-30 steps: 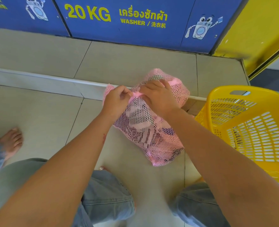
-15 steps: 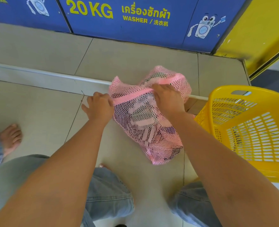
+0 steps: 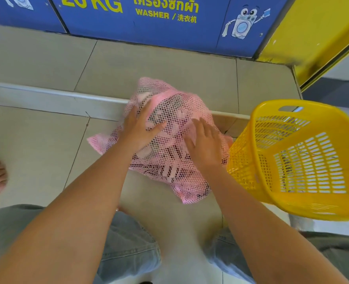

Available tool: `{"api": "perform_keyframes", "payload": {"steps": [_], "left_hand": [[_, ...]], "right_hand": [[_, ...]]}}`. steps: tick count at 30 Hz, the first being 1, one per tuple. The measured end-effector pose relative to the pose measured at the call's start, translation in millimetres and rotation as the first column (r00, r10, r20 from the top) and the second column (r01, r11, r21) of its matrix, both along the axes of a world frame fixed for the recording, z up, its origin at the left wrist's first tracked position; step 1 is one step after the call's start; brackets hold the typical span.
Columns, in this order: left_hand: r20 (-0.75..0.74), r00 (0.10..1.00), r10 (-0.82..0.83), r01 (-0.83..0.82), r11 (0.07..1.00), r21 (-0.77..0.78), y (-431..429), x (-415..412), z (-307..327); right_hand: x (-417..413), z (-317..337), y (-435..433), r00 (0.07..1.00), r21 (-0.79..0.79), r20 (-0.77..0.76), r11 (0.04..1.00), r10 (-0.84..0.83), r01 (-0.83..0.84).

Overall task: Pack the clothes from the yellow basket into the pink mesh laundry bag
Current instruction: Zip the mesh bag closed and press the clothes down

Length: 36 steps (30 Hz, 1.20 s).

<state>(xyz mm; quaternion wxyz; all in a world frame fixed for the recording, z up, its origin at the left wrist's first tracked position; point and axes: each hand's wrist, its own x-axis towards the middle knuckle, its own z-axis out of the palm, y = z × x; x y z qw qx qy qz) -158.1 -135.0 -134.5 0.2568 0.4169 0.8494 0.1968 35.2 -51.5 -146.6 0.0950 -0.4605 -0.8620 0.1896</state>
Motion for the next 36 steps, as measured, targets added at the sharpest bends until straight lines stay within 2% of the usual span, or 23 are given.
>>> {"api": "perform_keyframes", "payload": {"steps": [3, 7, 9, 13, 17, 21, 23, 26, 30, 33, 36], "left_hand": [[-0.065, 0.998, 0.005, -0.01, 0.997, -0.076, 4.4, -6.9, -10.3], [-0.063, 0.998, -0.031, 0.019, 0.983, -0.181, 16.4, -16.1, -31.4], [-0.002, 1.0, -0.004, 0.004, 0.971, -0.237, 21.4, -18.6, -44.7], [0.097, 0.992, 0.082, -0.048, 0.951, -0.306, 24.6, -19.5, -71.1], [0.152, 0.976, 0.156, -0.108, 0.953, -0.284, 22.1, -25.1, -94.6], [0.194, 0.971, 0.139, -0.106, 0.979, -0.172, 23.0, -32.3, -107.8], [0.256, 0.954, 0.155, -0.137, 0.987, -0.089, 19.5, -26.7, -110.9], [0.378, 0.887, 0.266, -0.269, 0.962, -0.048, 8.9, -15.1, -112.1], [0.489, 0.782, 0.386, -0.409, 0.91, -0.065, -8.6, -13.6, -98.8], [0.567, 0.713, 0.412, -0.501, 0.866, 0.0, -22.2, -8.6, -77.4], [0.598, 0.706, 0.378, -0.533, 0.84, 0.098, -28.9, -3.8, -43.9]], "right_hand": [[10.3, -23.8, -8.1, 0.975, -0.093, 0.115, 0.975, -0.19, 0.201], [13.9, -46.6, -6.3, 0.898, -0.311, 0.188, 0.844, -0.397, 0.438], [15.7, -58.9, -3.5, 0.882, -0.412, 0.174, 0.782, -0.437, 0.469], [16.8, -81.7, 7.2, 0.855, -0.477, 0.252, 0.711, -0.452, 0.517], [14.8, -102.9, 15.8, 0.857, -0.576, 0.218, 0.647, -0.467, 0.5], [13.5, -116.9, 25.9, 0.884, -0.613, 0.156, 0.658, -0.442, 0.437], [11.1, -117.4, 27.4, 0.881, -0.63, 0.075, 0.663, -0.467, 0.405], [8.1, -112.6, 21.7, 0.868, -0.637, -0.098, 0.701, -0.487, 0.321], [8.8, -97.2, 14.6, 0.868, -0.632, -0.144, 0.719, -0.475, 0.289], [9.2, -73.8, 10.0, 0.875, -0.606, -0.183, 0.752, -0.449, 0.259], [6.8, -40.2, 9.1, 0.853, -0.582, -0.285, 0.786, -0.437, 0.209]]}}
